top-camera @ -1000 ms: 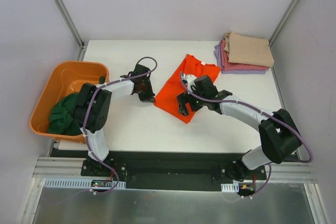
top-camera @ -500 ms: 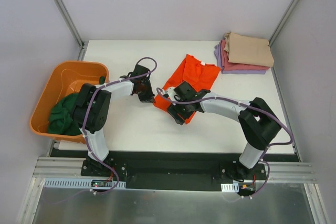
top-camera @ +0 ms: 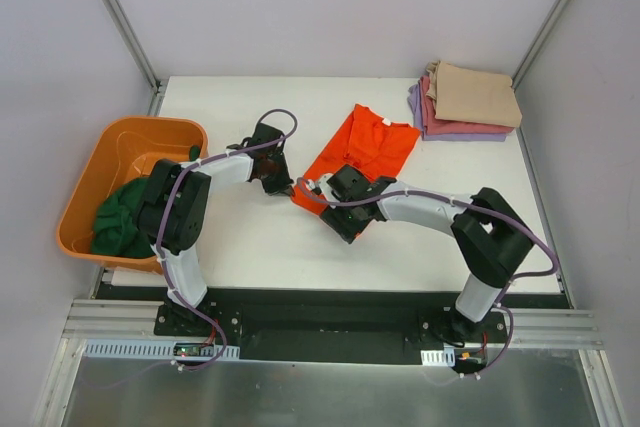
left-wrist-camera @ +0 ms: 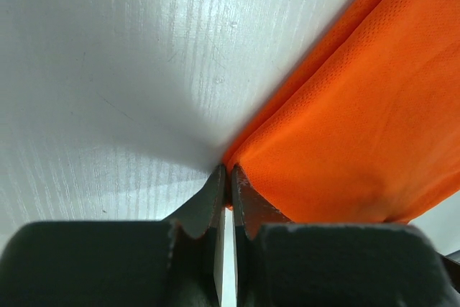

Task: Fold and stack the t-shirts
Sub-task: Grab one side of the 2/3 rectangular tshirt with both arms, then fold the long partially folded tshirt into a neat square, then put the neatly folded tshirt into the corner of the board with the right arm

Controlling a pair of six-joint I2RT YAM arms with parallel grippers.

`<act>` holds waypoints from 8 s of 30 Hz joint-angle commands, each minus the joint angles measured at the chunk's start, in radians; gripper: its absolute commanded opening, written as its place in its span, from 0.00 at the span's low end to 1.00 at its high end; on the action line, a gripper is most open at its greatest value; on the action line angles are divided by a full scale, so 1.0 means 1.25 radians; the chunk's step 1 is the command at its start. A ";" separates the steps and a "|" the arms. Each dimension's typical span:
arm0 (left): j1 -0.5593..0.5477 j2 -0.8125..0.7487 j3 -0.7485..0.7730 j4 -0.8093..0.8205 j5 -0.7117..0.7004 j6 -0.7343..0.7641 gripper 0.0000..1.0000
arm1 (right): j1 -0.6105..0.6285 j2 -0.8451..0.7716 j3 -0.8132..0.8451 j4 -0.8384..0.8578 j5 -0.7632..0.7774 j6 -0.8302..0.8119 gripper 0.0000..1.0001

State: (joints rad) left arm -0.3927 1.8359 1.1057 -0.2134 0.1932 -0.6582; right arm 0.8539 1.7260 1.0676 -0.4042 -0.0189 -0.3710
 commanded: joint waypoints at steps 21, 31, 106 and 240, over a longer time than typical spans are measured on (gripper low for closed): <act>0.016 -0.032 -0.014 -0.018 -0.023 0.005 0.00 | 0.053 0.027 0.007 -0.034 0.075 0.018 0.52; 0.022 -0.075 -0.044 -0.019 -0.023 -0.004 0.00 | 0.059 0.035 -0.006 -0.058 0.083 0.033 0.20; -0.024 -0.070 0.224 -0.050 -0.086 0.063 0.99 | -0.249 -0.269 -0.109 0.153 -0.207 0.316 0.98; -0.044 -0.624 -0.298 -0.204 -0.513 -0.067 0.99 | -0.294 0.208 0.415 0.275 0.506 -0.260 0.00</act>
State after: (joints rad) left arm -0.4625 1.0542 0.7044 -0.4522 -0.3996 -0.7654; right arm 0.5343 1.9400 1.4864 -0.1230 0.5991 -0.5137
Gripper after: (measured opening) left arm 0.990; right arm 0.054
